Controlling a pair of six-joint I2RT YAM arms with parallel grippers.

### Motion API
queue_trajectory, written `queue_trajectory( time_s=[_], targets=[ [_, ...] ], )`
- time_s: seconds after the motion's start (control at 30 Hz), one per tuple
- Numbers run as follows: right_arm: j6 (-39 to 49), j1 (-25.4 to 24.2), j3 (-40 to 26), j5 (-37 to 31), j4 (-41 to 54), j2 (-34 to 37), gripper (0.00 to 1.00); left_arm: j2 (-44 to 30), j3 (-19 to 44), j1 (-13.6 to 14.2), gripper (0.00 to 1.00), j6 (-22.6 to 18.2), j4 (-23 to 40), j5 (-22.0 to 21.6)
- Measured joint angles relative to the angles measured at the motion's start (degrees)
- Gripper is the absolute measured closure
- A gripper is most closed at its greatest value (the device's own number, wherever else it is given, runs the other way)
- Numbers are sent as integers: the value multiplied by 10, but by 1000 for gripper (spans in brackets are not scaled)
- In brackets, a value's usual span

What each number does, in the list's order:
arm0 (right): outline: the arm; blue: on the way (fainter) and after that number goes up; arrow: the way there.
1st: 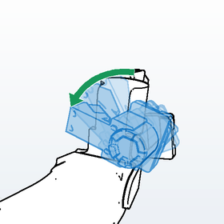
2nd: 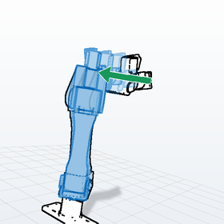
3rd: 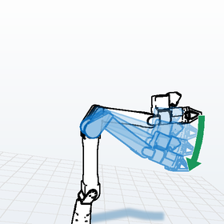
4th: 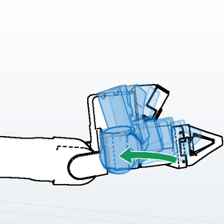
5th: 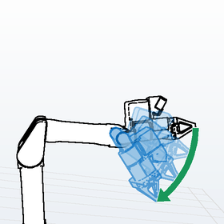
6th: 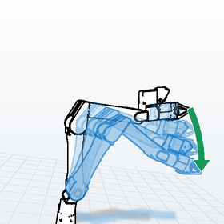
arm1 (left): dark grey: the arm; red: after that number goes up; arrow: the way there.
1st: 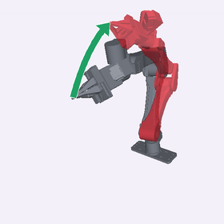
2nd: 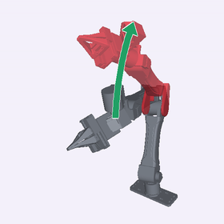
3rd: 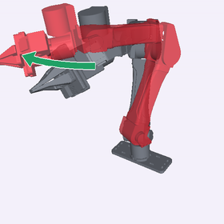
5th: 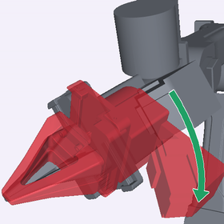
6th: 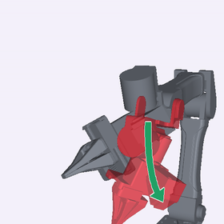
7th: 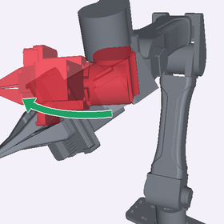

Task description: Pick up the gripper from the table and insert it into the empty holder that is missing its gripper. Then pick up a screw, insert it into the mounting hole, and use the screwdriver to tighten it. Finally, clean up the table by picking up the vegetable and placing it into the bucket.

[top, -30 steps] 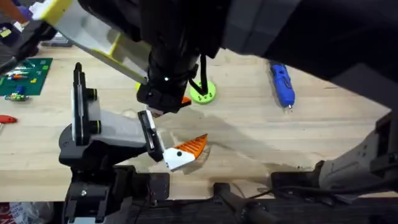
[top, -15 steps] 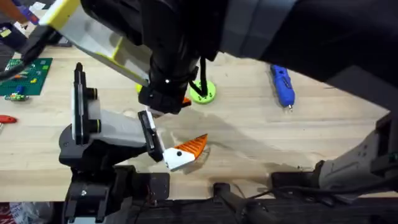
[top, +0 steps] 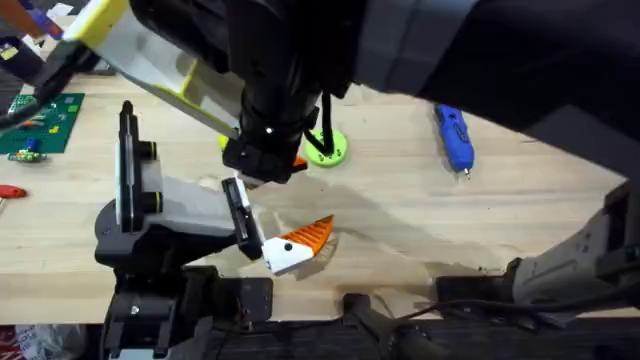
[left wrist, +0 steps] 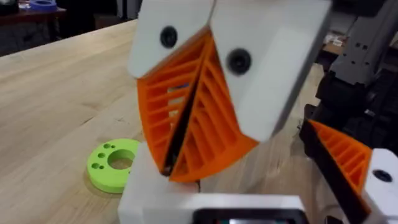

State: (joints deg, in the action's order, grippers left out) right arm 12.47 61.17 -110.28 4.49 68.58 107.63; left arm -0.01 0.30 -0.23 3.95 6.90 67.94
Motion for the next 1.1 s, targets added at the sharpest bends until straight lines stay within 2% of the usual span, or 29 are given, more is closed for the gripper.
queue_trajectory(
  time_s=[0.93,0.97,1.0,1.1],
  targets=[
    [9,0,0,0,0,0,992,0,0,0,13,0,0,0],
    [8,0,0,-1,0,0,962,0,0,0,13,0,0,0],
    [9,-1,0,1,1,0,857,0,0,0,13,0,0,0],
    [10,-1,0,0,6,0,416,0,0,0,13,0,0,0]
  ],
)
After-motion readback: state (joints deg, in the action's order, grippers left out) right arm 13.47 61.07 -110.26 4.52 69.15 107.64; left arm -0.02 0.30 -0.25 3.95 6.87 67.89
